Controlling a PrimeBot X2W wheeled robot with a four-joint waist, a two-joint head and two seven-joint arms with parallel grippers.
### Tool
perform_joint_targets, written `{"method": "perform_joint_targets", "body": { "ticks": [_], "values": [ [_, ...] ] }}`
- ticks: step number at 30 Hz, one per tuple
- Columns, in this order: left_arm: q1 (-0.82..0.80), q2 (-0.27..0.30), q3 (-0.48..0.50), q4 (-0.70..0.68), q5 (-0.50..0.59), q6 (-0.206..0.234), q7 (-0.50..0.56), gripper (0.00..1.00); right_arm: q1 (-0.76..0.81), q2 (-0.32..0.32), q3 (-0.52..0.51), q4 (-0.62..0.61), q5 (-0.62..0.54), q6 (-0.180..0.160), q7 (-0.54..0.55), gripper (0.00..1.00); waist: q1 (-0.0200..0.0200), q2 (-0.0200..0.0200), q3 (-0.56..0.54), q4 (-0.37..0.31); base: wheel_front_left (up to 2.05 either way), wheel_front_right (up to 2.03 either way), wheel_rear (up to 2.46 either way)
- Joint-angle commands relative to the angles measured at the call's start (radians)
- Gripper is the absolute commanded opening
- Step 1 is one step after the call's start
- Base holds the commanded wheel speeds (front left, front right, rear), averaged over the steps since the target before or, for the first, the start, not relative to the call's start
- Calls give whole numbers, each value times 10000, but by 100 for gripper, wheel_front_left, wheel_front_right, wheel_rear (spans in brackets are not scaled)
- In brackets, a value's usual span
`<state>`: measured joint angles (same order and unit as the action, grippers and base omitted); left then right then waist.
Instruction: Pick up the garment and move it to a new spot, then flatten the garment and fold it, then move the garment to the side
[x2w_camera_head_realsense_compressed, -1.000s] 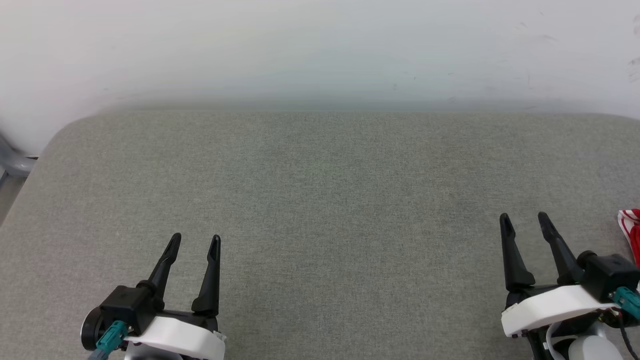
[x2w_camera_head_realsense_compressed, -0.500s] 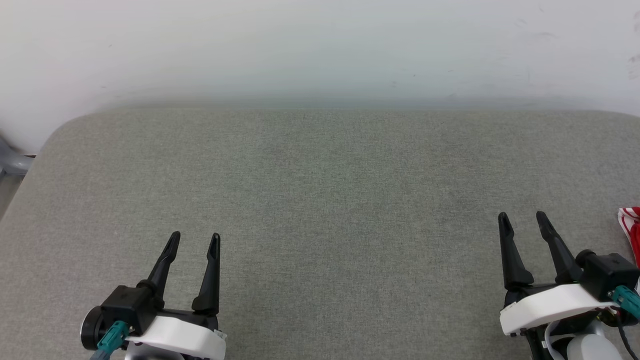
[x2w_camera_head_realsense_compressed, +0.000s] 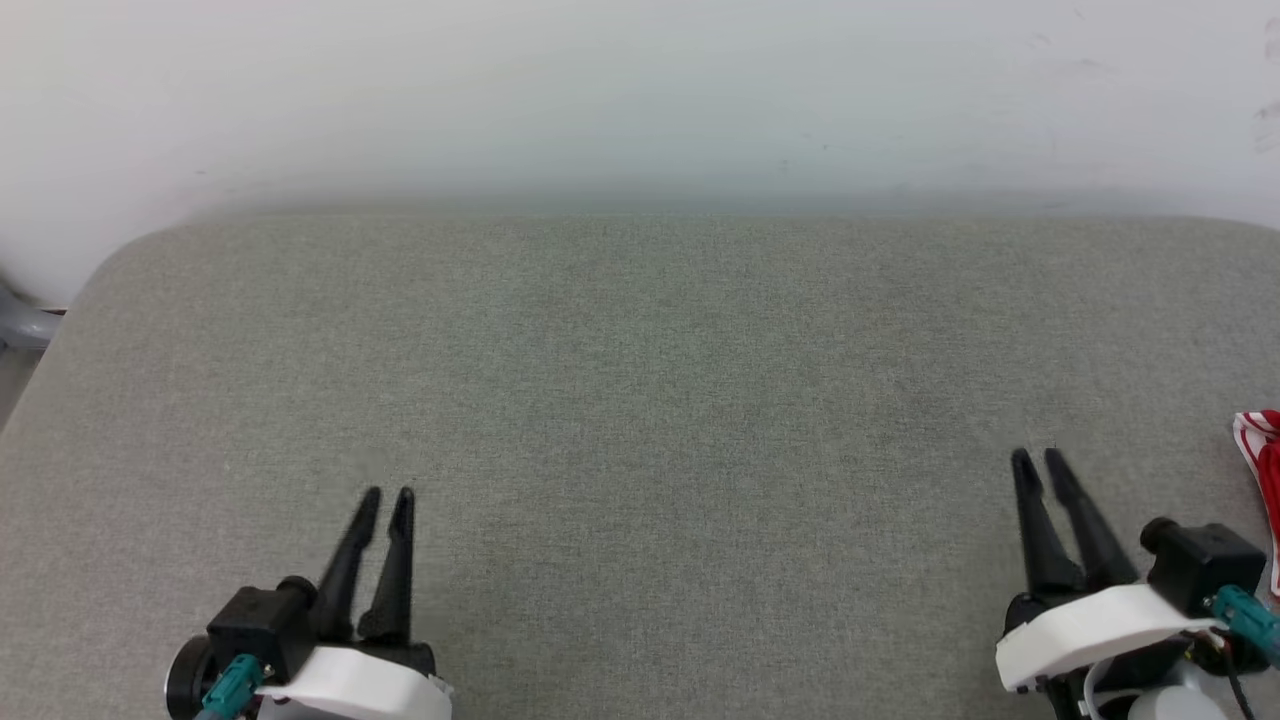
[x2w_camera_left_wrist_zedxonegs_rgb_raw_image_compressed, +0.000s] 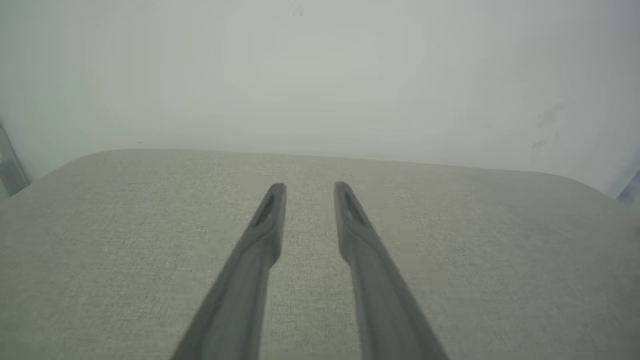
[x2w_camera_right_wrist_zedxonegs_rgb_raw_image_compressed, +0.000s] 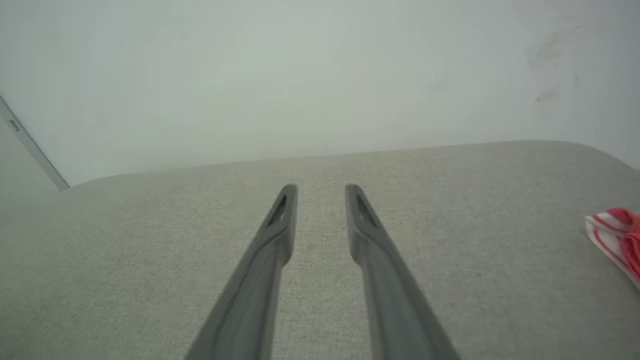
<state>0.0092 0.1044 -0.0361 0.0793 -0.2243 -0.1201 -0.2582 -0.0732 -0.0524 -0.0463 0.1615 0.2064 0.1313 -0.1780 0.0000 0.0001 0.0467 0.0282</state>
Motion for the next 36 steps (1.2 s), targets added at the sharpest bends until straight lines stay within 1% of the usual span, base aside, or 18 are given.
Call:
{"method": "perform_joint_targets", "body": {
  "ticks": [1,18,36],
  "values": [
    [45,-14,-6,80,-44,0,9,0,38,2,-6,88,45,0,27,0,0,-1,-1,0,0,0,0],
    [-235,-69,250,465,-3150,-25,761,0,-46,7,-163,271,3118,-1,666,0,0,-1,-59,-38,0,0,0],
    [-492,-136,500,744,-5850,-52,1442,0,-149,12,-288,395,5817,-2,1223,0,0,-1,-122,-79,0,0,0]
  ]
}}
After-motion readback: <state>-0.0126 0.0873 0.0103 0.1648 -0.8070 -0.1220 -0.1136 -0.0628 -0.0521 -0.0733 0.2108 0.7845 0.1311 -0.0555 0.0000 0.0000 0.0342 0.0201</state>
